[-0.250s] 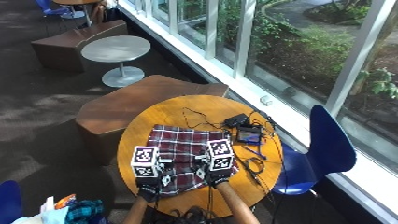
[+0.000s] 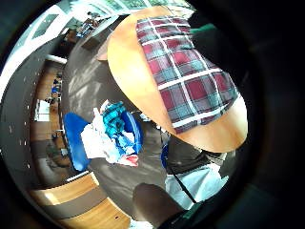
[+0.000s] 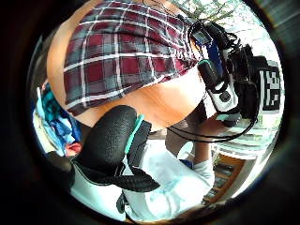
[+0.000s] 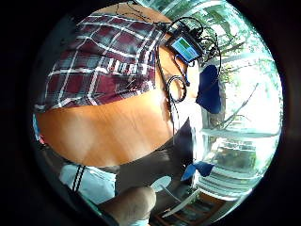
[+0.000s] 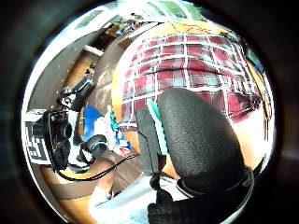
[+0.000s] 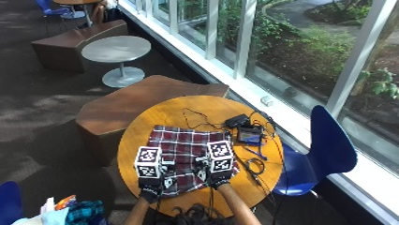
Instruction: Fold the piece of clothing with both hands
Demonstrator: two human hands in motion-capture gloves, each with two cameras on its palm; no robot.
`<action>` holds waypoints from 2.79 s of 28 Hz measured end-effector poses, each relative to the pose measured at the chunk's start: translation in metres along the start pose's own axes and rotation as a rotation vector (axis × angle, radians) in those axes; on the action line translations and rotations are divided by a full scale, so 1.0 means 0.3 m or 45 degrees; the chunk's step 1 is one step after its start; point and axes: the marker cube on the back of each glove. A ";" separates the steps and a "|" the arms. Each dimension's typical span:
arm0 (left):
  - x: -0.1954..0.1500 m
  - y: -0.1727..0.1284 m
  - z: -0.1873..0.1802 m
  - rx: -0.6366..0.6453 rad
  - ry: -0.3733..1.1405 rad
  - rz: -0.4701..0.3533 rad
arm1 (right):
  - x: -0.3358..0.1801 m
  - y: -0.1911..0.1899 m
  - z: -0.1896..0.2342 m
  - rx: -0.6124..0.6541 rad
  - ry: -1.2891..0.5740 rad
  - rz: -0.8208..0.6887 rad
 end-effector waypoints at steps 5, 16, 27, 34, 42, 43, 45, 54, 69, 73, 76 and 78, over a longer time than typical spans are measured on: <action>0.008 0.007 -0.032 -0.023 -0.059 -0.013 | 0.015 0.030 -0.048 -0.007 0.009 -0.013; 0.007 0.018 0.200 -0.170 -0.081 0.016 | 0.216 0.078 0.177 -0.161 0.007 0.053; -0.050 -0.031 0.457 -0.222 -0.029 0.001 | 0.267 -0.016 0.390 -0.124 -0.004 -0.148; -0.088 -0.058 0.361 0.263 -0.021 -0.004 | 0.283 -0.039 0.362 0.311 -0.193 -0.196; -0.098 0.050 0.075 0.452 -0.050 0.297 | 0.241 0.110 0.166 0.521 -0.305 -0.250; -0.104 0.048 0.057 0.416 -0.069 0.326 | 0.237 0.112 0.146 0.505 -0.316 -0.254; -0.113 0.023 0.025 0.336 -0.103 0.363 | 0.235 0.089 0.110 0.462 -0.324 -0.243; -0.176 -0.471 0.140 -0.109 -0.202 0.287 | 0.251 -0.352 0.206 -0.024 -0.099 -0.061; -0.236 -0.456 0.276 0.164 -0.190 0.085 | 0.336 -0.261 0.290 0.233 -0.124 0.275; -0.199 -0.271 0.281 0.282 -0.155 0.054 | 0.390 -0.042 0.263 0.282 -0.173 0.626; -0.160 -0.153 0.327 0.092 -0.133 0.052 | 0.397 0.036 0.312 0.095 -0.110 0.748; -0.150 -0.118 0.378 -0.067 -0.127 0.058 | 0.388 0.050 0.342 0.039 -0.082 0.767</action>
